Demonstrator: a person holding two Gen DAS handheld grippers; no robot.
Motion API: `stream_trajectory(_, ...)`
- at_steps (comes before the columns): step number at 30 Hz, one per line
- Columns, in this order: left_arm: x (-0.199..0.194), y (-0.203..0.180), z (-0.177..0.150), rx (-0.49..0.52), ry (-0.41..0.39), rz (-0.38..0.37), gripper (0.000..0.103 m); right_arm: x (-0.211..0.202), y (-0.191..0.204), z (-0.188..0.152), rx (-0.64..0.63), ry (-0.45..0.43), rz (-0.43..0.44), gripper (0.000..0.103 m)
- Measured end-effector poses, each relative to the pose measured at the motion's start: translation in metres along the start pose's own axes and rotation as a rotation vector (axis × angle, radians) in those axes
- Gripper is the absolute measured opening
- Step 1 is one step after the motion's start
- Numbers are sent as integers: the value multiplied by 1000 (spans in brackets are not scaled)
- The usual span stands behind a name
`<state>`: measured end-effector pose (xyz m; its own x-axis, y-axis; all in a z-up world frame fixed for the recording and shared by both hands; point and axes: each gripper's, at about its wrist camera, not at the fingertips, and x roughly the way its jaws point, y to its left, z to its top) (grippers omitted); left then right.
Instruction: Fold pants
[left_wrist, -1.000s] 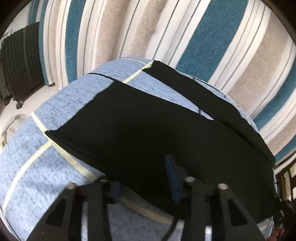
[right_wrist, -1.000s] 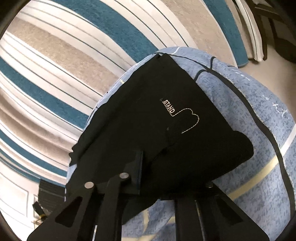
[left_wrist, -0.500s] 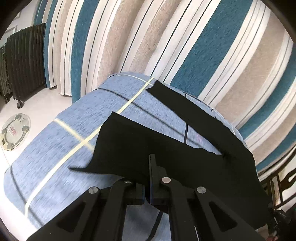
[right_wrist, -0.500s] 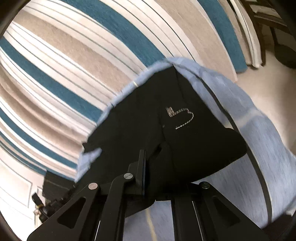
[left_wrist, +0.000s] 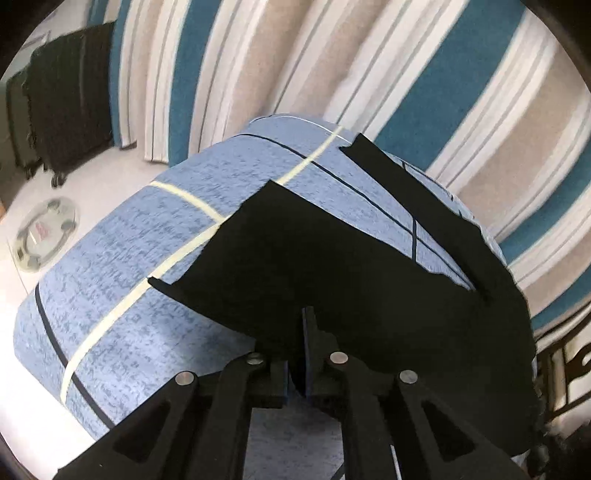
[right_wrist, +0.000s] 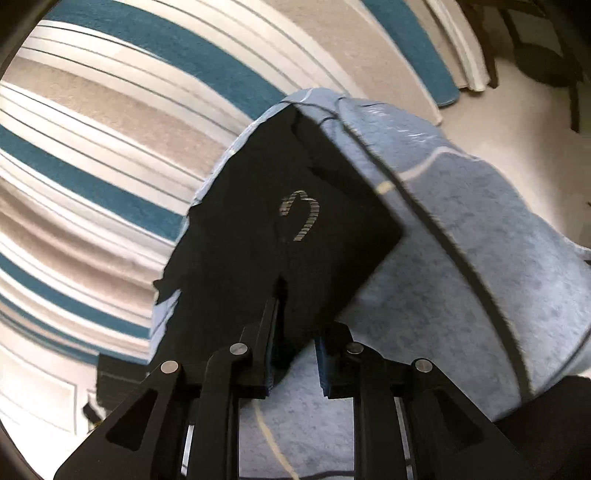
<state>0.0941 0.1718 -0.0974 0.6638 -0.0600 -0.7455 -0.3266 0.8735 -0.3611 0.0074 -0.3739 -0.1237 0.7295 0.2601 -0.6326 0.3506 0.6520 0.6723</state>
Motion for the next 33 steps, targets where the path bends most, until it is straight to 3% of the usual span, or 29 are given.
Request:
stream_trajectory(3,-8,0,-3,37,-59,75,9,2,-11,-1,38,18,6,19)
stream_trajectory(5,-4,6,-4,32,-44,108,9,0,-8,1,18,13,-3,19)
stream_trajectory(7,-1,15,-3,-12,-11,90,8,-4,-3,2,-2,1,3,16)
stream_trajectory(12,-16,8,-1,28,-46,87,6,-27,25,10,-78,-44,49,13)
stream_trajectory(15,-25,3,4,49,-68,87,6,-18,14,11,-77,0,-12,13)
stream_trajectory(19,-11,8,-1,63,15,155,6,-8,-8,1,-24,55,-61,17)
stream_trajectory(24,-21,15,-9,64,13,191,11,-28,3,-1,-111,-17,-155,30)
stream_trajectory(28,-39,12,-3,83,-57,255,16,-50,17,-1,-200,-143,-301,30)
stream_trajectory(30,-47,5,-1,90,-78,219,25,-51,29,-2,-266,-160,-288,30)
stream_trajectory(33,-48,-24,-8,157,-80,104,38,-34,57,-8,-413,-130,-239,30)
